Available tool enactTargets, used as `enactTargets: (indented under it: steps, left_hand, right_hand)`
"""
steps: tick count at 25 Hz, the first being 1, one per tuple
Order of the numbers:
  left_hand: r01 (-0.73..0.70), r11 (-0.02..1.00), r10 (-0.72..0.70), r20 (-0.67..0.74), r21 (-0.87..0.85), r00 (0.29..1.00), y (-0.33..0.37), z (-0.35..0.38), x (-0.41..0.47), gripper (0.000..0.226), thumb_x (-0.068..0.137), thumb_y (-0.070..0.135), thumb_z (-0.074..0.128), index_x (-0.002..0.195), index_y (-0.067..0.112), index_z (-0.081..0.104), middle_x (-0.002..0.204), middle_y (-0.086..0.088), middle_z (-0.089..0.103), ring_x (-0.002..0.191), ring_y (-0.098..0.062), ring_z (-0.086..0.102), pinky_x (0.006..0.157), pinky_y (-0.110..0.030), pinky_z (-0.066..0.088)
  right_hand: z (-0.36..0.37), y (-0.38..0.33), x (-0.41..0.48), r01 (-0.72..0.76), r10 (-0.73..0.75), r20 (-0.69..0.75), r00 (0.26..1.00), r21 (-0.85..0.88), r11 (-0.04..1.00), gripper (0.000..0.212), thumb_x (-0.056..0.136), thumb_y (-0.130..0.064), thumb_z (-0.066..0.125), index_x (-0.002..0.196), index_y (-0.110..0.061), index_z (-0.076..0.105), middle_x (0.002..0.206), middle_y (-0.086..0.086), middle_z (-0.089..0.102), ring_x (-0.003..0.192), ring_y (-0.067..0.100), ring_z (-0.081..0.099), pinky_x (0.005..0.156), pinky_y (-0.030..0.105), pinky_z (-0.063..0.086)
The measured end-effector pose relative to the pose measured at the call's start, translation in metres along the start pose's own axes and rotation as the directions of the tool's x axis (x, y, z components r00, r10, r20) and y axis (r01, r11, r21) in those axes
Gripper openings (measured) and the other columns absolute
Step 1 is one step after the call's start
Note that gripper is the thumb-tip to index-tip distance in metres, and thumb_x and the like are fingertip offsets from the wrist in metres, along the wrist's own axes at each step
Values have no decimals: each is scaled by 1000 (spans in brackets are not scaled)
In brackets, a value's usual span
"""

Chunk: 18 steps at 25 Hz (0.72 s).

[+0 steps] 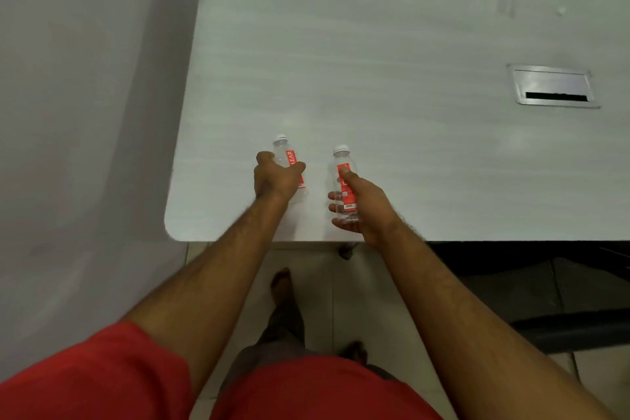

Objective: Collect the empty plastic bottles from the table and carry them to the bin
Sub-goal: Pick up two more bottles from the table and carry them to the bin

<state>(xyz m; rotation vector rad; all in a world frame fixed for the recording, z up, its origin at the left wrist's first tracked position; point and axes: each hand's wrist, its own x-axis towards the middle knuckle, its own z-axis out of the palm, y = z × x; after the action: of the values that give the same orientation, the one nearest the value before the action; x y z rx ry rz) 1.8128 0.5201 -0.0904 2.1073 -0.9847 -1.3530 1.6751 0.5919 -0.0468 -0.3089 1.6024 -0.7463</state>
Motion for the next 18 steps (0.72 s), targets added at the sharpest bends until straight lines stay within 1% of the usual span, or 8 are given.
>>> enactTargets:
  steps: [2,4,6,8,10,12,15,18]
  left_hand:
    - [-60,993,69,89,-98,994,13,18,-25,63,82,30,75,135,22,41,130,-8,55,104,-24,60,85,-33,54]
    - [-127,980,152,167,-154,974,30,34,-55,62,86,29,71,140,24,39,137,-6,52,116,-27,57,94,-39,53]
    - [-180,965,226,257,-190,940,52,58,-99,61,90,29,66,144,24,37,141,-5,50,120,-26,55,93,-38,52]
    - [-211,951,285,373,-228,883,69,89,-150,59,91,30,64,145,23,39,138,-6,54,116,-26,58,88,-37,53]
    - [-255,939,338,479,-231,810,80,126,-210,54,91,29,64,141,23,44,129,-7,60,111,-26,61,89,-41,54]
    - [-292,927,375,525,-237,764,84,155,-261,50,91,27,62,138,23,48,119,-4,63,106,-25,62,90,-43,55]
    - [-337,904,427,580,-263,694,80,211,-348,46,90,24,61,135,22,52,114,-3,65,101,-23,64,81,-37,56]
    - [-365,887,458,649,-284,607,75,279,-439,42,90,21,61,131,21,55,112,-3,67,99,-23,65,73,-32,55]
  right_hand:
    - [-24,-2,-17,18,-18,0,1000,62,998,51,94,-58,51,124,-16,56,103,6,72,90,22,71,72,36,61]
    - [-44,-9,-37,36,-35,-15,999,124,992,52,95,-62,45,124,-19,52,103,6,72,90,24,72,71,37,60]
    - [-83,-17,-67,108,-96,-81,992,166,980,50,95,-65,39,120,-23,48,98,4,70,88,23,71,69,35,57]
    - [-138,-18,-101,188,-154,-182,971,184,965,46,96,-65,37,118,-25,46,96,4,69,85,22,71,67,33,55]
    - [-201,-6,-136,261,-205,-254,945,211,942,46,97,-61,38,122,-24,49,104,8,70,87,24,71,66,33,53]
    - [-248,8,-164,290,-220,-290,931,225,930,48,99,-58,38,126,-21,52,110,11,70,89,25,71,64,32,54]
    - [-330,39,-206,370,-276,-339,899,255,893,48,98,-56,42,124,-19,57,107,12,72,85,26,73,58,31,55]
    - [-427,77,-247,451,-298,-425,855,322,833,50,96,-56,47,127,-17,56,109,13,71,93,31,73,52,28,54]
